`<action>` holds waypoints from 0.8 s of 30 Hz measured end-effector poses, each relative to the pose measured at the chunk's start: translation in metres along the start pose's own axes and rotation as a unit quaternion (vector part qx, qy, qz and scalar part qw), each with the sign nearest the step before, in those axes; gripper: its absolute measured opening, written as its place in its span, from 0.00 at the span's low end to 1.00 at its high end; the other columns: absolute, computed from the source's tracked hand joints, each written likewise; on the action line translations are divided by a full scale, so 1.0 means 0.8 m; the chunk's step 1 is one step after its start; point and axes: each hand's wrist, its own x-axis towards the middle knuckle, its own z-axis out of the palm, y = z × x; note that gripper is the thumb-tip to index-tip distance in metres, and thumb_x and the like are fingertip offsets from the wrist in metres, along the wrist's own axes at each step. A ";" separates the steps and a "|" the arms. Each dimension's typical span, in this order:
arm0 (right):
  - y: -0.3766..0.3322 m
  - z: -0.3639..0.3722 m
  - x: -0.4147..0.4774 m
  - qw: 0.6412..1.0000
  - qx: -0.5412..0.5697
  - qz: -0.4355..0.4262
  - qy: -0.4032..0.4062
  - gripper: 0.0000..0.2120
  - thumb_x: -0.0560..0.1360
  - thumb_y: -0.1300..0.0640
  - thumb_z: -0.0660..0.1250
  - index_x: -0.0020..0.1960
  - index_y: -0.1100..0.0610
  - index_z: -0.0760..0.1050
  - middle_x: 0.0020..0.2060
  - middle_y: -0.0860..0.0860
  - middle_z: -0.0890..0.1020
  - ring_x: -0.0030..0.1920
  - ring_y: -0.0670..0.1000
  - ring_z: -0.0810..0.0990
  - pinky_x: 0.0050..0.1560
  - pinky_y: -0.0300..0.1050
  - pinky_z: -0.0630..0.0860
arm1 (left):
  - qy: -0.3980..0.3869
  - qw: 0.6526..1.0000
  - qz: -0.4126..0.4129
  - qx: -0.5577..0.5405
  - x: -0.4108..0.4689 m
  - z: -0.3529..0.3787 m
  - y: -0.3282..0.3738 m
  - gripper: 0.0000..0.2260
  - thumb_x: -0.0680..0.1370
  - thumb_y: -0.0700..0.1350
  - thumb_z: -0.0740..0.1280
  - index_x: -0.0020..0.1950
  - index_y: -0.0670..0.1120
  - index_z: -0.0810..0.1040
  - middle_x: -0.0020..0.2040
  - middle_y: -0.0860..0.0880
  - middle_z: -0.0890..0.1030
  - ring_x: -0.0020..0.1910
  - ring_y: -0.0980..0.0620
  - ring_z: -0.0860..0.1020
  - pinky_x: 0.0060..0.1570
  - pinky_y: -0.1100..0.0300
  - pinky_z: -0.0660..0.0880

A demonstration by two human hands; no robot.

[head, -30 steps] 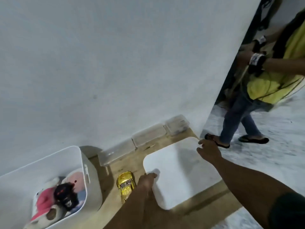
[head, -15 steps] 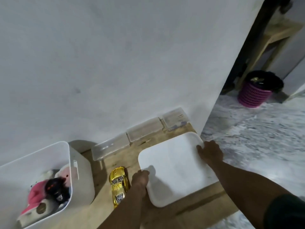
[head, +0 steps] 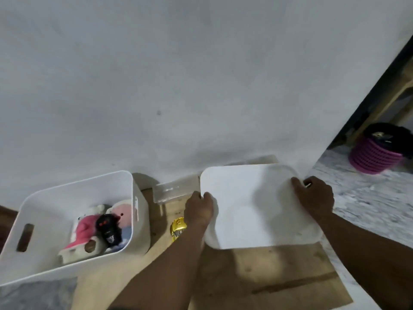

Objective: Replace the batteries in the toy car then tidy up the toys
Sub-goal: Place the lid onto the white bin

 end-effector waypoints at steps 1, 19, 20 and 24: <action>-0.016 -0.001 -0.004 1.000 0.014 -0.008 0.004 0.19 0.72 0.35 0.66 0.41 0.51 0.75 0.43 0.56 0.83 0.50 0.61 0.80 0.54 0.53 0.76 | 0.024 0.999 0.022 0.009 0.001 -0.020 0.009 0.18 0.81 0.55 0.57 0.59 0.46 0.78 0.58 0.45 0.81 0.57 0.41 0.78 0.58 0.50 0.75; -0.375 0.150 -0.251 0.957 0.138 -0.205 -0.152 0.18 0.72 0.41 0.72 0.52 0.54 0.75 0.46 0.51 0.80 0.47 0.55 0.79 0.49 0.49 0.76 | 0.286 0.957 -0.003 0.047 0.057 -0.449 -0.161 0.17 0.79 0.55 0.58 0.52 0.47 0.82 0.54 0.46 0.83 0.56 0.41 0.80 0.54 0.52 0.74; -0.387 0.162 -0.267 0.954 0.130 -0.213 -0.165 0.19 0.72 0.42 0.73 0.52 0.54 0.75 0.46 0.51 0.80 0.47 0.55 0.79 0.48 0.48 0.76 | 0.289 0.956 -0.009 0.051 0.062 -0.466 -0.178 0.17 0.79 0.55 0.58 0.56 0.48 0.81 0.57 0.46 0.83 0.58 0.41 0.79 0.54 0.52 0.73; -0.418 0.201 -0.312 0.947 0.091 -0.230 -0.207 0.20 0.70 0.42 0.74 0.51 0.55 0.74 0.46 0.52 0.80 0.48 0.56 0.79 0.50 0.49 0.77 | 0.275 0.958 -0.028 0.073 0.074 -0.512 -0.232 0.19 0.82 0.54 0.56 0.65 0.48 0.78 0.65 0.45 0.79 0.64 0.42 0.77 0.53 0.54 0.69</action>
